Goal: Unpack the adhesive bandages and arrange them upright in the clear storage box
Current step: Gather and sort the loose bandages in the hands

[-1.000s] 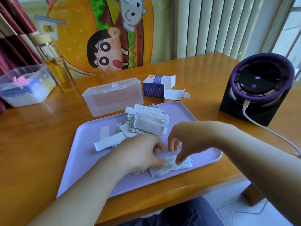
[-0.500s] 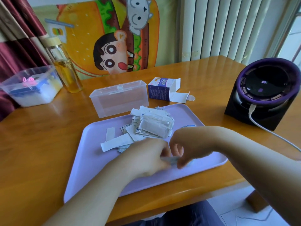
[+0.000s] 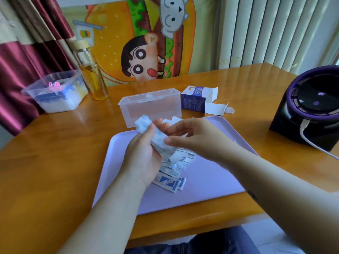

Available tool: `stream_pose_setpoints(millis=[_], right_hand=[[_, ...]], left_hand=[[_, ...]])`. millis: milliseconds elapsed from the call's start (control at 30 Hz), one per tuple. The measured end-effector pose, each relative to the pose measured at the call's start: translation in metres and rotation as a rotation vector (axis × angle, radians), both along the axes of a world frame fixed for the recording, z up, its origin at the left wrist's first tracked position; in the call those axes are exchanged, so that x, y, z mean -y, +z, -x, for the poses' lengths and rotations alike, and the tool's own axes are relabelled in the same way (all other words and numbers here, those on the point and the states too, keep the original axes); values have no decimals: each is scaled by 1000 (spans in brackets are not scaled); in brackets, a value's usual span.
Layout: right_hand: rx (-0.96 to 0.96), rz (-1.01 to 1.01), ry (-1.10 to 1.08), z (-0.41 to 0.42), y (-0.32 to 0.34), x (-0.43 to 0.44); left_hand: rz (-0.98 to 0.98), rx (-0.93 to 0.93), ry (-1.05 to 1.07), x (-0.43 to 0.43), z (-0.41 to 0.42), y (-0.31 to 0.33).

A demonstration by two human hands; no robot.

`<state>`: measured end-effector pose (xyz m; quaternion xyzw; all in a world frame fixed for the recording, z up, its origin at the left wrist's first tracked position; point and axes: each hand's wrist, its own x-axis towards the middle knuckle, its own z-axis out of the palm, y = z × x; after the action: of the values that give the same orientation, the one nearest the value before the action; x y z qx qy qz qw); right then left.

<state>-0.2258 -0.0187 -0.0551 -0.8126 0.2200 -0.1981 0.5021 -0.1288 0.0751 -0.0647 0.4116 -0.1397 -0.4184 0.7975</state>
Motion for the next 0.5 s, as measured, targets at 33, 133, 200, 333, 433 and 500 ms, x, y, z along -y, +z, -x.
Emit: stream_pose_setpoints(millis=[33, 133, 200, 333, 433, 500], right_hand=[[0, 193, -20, 1, 3, 0], [-42, 553, 185, 3, 8, -4], [-135, 646, 319, -3, 6, -10], [-178, 769, 365, -22, 3, -17], [-160, 675, 403, -30, 7, -18], [-109, 584, 374, -37, 7, -10]], left_hand=[[-15, -47, 45, -3, -6, 0], [-95, -110, 0, -11, -17, -3], [-153, -76, -162, -14, -15, -5], [-217, 42, -363, -21, -14, -9], [-184, -57, -282, -31, -23, -9], [-154, -147, -135, -37, -34, -10]])
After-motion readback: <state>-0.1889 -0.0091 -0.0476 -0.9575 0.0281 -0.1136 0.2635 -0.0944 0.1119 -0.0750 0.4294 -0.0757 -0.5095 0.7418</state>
